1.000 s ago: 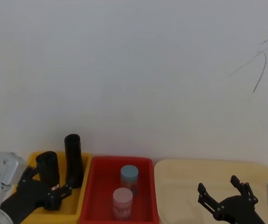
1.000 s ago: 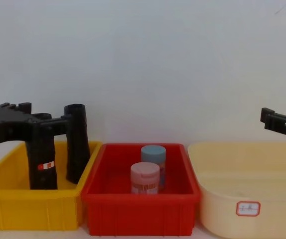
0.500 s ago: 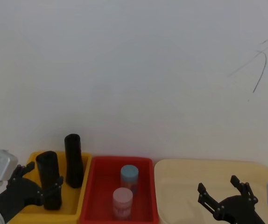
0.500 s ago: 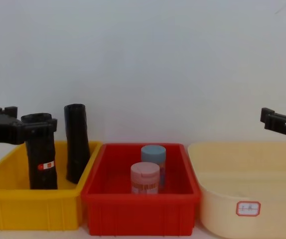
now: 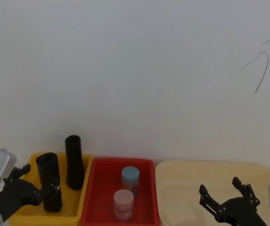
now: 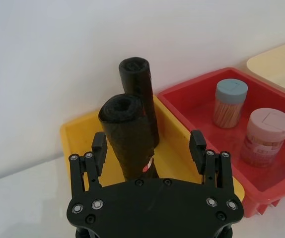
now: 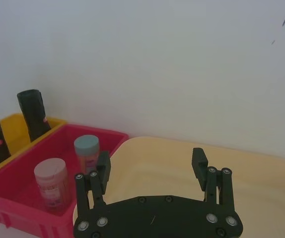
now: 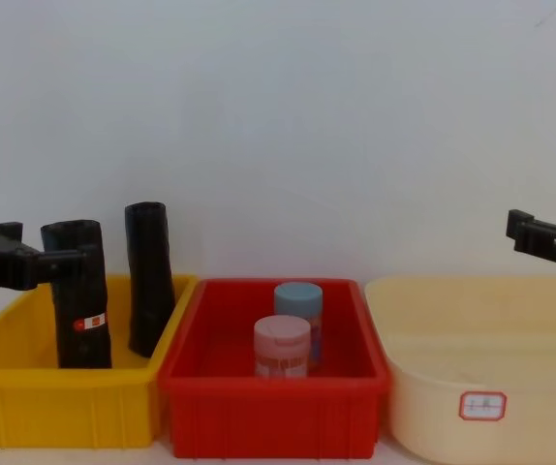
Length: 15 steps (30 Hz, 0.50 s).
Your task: Pick up the garbage bag with the one hand and transfer it to the other hand.
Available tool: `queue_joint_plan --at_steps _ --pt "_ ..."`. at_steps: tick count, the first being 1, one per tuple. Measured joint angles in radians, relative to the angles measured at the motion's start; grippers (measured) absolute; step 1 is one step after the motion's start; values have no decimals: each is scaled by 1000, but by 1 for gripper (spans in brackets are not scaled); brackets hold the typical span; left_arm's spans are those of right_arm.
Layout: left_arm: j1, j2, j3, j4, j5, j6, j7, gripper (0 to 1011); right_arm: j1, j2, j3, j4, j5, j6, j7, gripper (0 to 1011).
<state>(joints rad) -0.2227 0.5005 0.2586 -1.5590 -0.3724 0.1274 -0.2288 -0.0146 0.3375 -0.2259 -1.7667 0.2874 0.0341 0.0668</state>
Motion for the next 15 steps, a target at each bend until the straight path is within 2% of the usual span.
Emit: queue_joint_plan --at_steps 15 --pt "-36 -40 -14 40 -5 47 20 1000 0 0 0 0 0 0 0 1000"
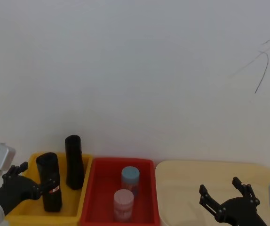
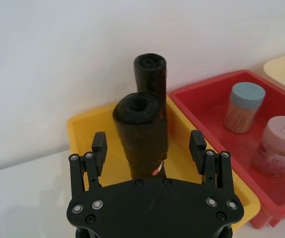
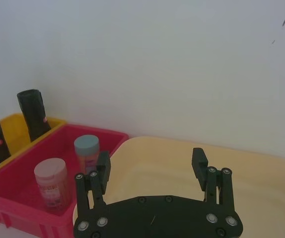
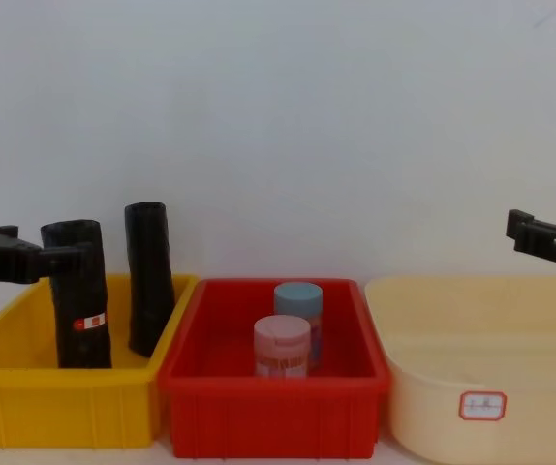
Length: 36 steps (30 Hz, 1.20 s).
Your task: Pick up the garbage bag with the one hand and transfer it to the other hand.
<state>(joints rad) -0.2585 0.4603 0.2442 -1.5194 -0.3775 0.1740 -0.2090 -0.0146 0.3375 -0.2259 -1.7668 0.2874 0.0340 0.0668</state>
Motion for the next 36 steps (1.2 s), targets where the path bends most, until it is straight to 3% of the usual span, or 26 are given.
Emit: queue_joint_plan --at_steps 15,36 --pt "-44 -26 -5 59 24 16 17 1000 0 0 0 0 0 0 0 1000" --pt "-130 -76 46 185 72 22 -17 1000 0 0 0 0 0 0 0 1000"
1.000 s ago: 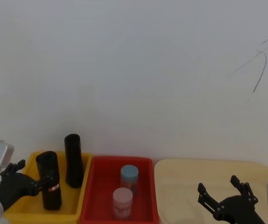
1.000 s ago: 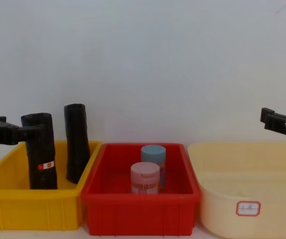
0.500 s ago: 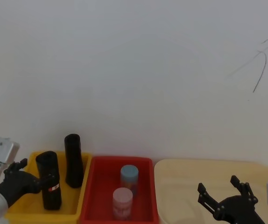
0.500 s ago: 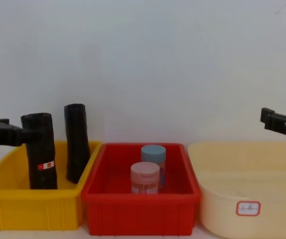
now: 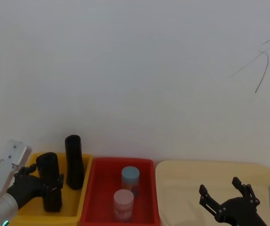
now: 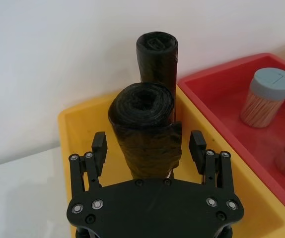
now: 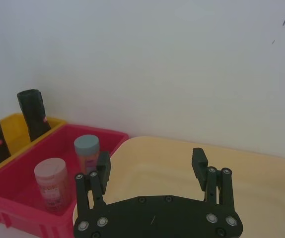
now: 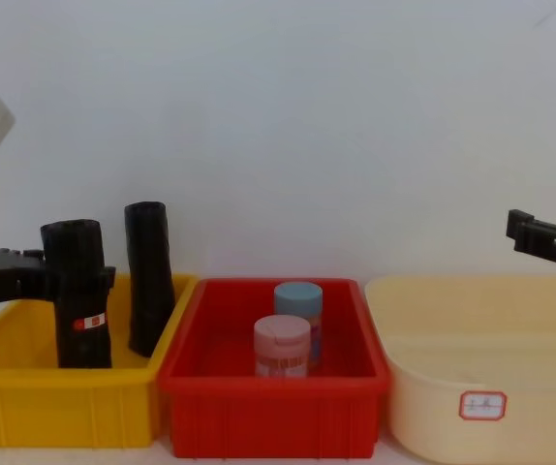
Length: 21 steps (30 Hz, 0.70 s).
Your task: Pick up the garbage bag with the one hand and transfer it to the other hand.
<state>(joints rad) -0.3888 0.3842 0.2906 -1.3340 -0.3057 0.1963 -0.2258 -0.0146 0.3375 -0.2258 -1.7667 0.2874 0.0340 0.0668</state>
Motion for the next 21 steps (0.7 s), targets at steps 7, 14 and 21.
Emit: queue_joint_plan --at_steps 7,14,21 --pt "-35 -23 13 59 18 -4 -2 1000 0 0 0 0 0 0 0 1000" --pt "-64 -44 23 105 34 -12 -2 1000 0 0 0 0 0 0 0 1000" --pt "-81 -55 30 132 42 -16 -1 886 0 0 0 0 0 0 0 1000"
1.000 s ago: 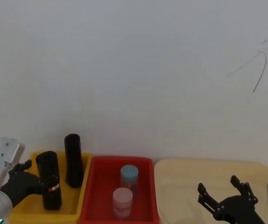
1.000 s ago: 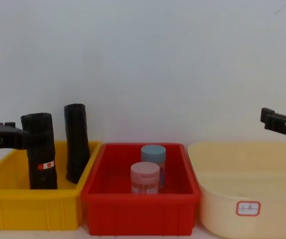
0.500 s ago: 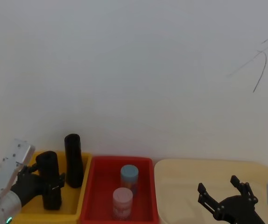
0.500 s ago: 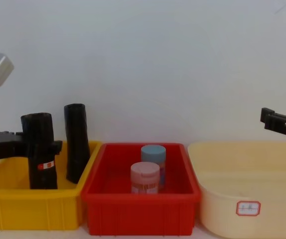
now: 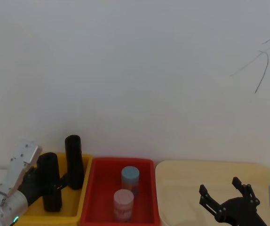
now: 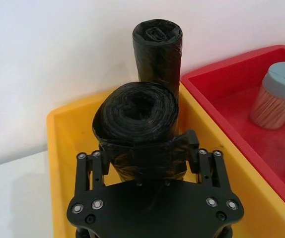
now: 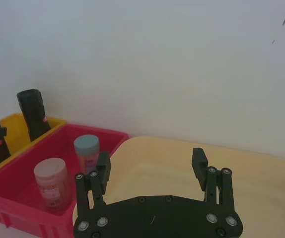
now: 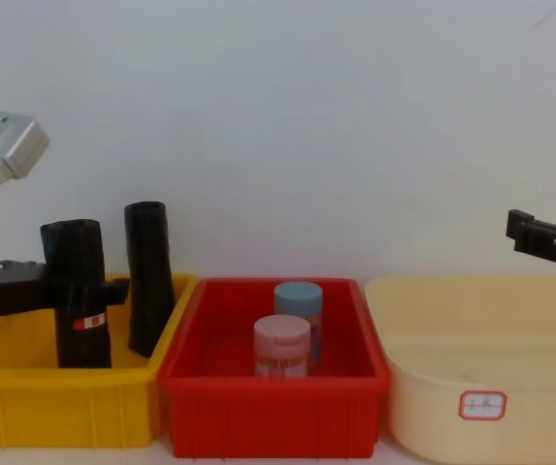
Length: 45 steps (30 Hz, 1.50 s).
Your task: Pick up the garbage bag with the one hand and transfer it to the other hand.
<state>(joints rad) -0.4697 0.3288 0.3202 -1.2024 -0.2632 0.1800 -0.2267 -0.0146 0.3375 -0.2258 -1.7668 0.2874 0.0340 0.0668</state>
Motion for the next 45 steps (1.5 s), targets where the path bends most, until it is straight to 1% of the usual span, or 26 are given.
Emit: queue_joint_plan --at_steps 2,3,4,5,7,8,9,11,13,19,22,24,26,29,33,35,39,45 --pt "-4 -3 1 7 2 -1 0 817 0 0 0 0 0 0 0 1000" --pt "-5 -4 2 9 3 -1 1 799 0 0 0 0 0 0 0 1000" --pt "-6 -5 2 10 3 -1 1 745 0 0 0 0 0 0 0 1000" --pt "-8 -6 2 13 4 -2 1 745 0 0 0 0 0 0 0 1000" --pt "-10 -7 3 16 6 -2 1 669 0 0 0 0 0 0 0 1000" --pt "-12 -8 4 18 6 -3 1 658 0 0 0 0 0 0 0 1000" --pt "-12 -9 4 19 7 -3 1 609 0 0 0 0 0 0 0 1000" --pt "-14 -10 4 22 7 -3 1 553 0 0 0 0 0 0 0 1000" --pt "-15 -11 5 23 8 -3 1 518 0 0 0 0 0 0 0 1000" --pt "-10 -8 3 12 8 -3 -2 475 0 0 0 0 0 0 0 1000" --pt "1 -1 -5 -16 -2 1 -20 457 0 0 0 0 0 0 0 1000" --pt "4 1 -7 -23 -5 2 -25 447 0 0 0 0 0 0 0 1000" --pt "14 8 -18 -55 -25 11 -46 440 0 0 0 0 0 0 0 1000" --pt "22 14 -28 -81 -42 19 -63 429 0 0 0 0 0 0 0 1000" --pt "34 24 -50 -140 -87 40 -101 426 0 0 0 0 0 0 0 1000" --pt "37 28 -58 -161 -101 48 -112 426 0 0 0 0 0 0 0 1000" --pt "43 37 -80 -215 -146 67 -146 426 0 0 0 0 0 0 0 1000" --pt "44 44 -102 -269 -199 90 -183 426 0 0 0 0 0 0 0 999"
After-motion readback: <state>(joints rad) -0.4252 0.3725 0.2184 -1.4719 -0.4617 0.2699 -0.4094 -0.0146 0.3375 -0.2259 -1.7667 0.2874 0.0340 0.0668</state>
